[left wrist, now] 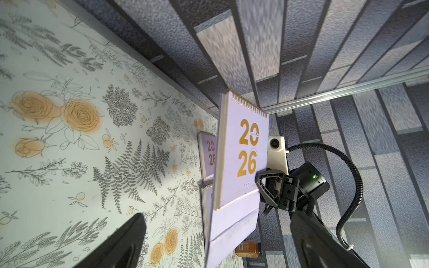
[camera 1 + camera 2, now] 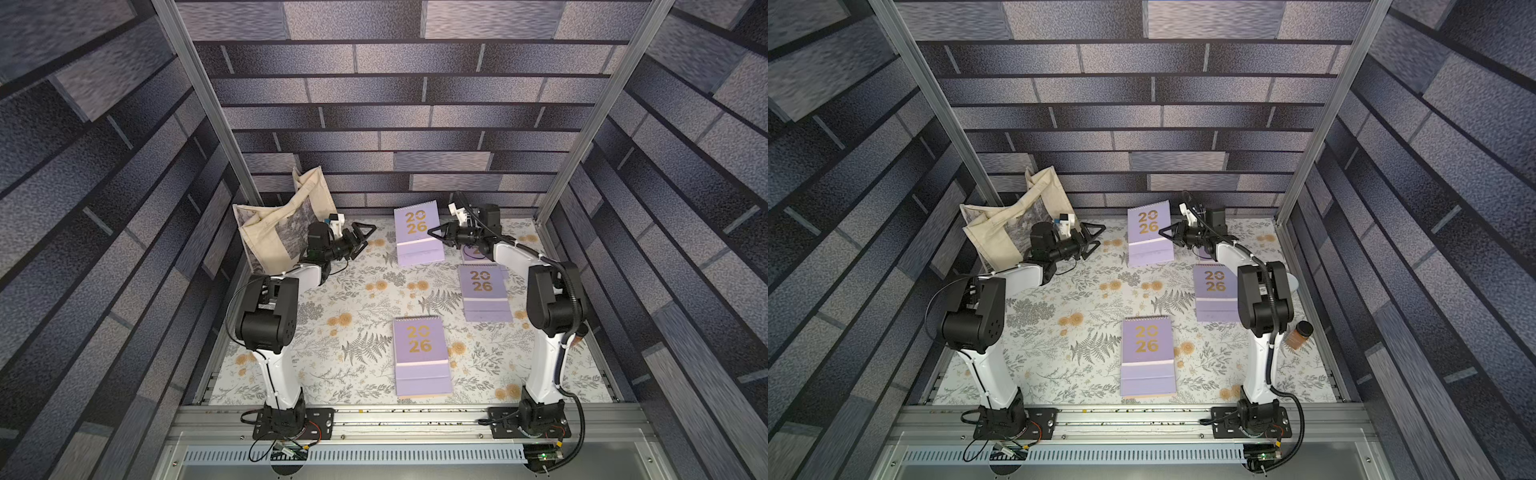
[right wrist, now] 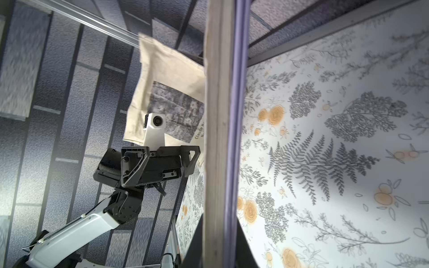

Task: Stack the calendars
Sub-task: Pick up the calendar at the center of the board.

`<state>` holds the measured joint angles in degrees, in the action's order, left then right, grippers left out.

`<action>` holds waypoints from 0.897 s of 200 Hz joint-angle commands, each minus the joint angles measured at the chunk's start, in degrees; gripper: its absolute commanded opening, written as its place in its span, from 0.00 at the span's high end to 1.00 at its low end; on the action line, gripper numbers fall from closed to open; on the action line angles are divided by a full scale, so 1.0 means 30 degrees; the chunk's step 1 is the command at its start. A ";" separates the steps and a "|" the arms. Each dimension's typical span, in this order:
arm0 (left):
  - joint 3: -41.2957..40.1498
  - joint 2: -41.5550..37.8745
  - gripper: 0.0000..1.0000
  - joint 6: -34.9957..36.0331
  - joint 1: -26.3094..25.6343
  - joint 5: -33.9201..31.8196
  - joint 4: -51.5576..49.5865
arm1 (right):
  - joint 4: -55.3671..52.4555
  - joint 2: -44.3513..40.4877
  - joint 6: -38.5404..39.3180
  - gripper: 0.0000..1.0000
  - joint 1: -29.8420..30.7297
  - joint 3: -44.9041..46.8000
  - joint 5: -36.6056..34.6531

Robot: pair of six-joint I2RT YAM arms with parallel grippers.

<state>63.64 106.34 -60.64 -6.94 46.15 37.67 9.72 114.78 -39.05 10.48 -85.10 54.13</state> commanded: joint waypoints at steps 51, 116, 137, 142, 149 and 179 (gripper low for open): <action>-0.1580 -0.4571 0.00 0.0640 -0.1970 0.2802 -0.0205 | 0.0982 -0.7176 -0.0431 1.00 -0.0004 0.5326 0.1234; -0.3374 -0.6331 0.00 0.2449 -0.3294 0.2043 -0.1764 | 0.0867 -1.1221 -0.0872 1.00 0.0228 0.9348 0.1119; -0.3749 -0.6110 0.00 0.2218 -0.3324 0.1959 -0.1246 | 0.0898 -1.2148 -0.1066 1.00 0.0337 1.0088 0.0947; -0.3736 -0.6001 0.00 0.2065 -0.3340 0.1988 -0.0985 | 0.0977 -1.2357 -0.1197 1.00 0.0408 1.0271 0.0891; -0.3685 -0.5800 0.00 0.1830 -0.3446 0.2138 -0.0506 | 0.1009 -1.2583 -0.1261 1.00 0.0504 1.0423 0.0838; -0.3423 -0.4379 0.00 0.0337 -0.3968 0.2625 0.2137 | 0.0980 -1.3152 -0.1334 1.00 0.1125 1.0954 0.0619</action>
<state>52.93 89.91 -56.25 -17.54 52.53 36.34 10.50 77.62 -42.63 12.36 -53.25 55.86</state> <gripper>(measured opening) 0.999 0.139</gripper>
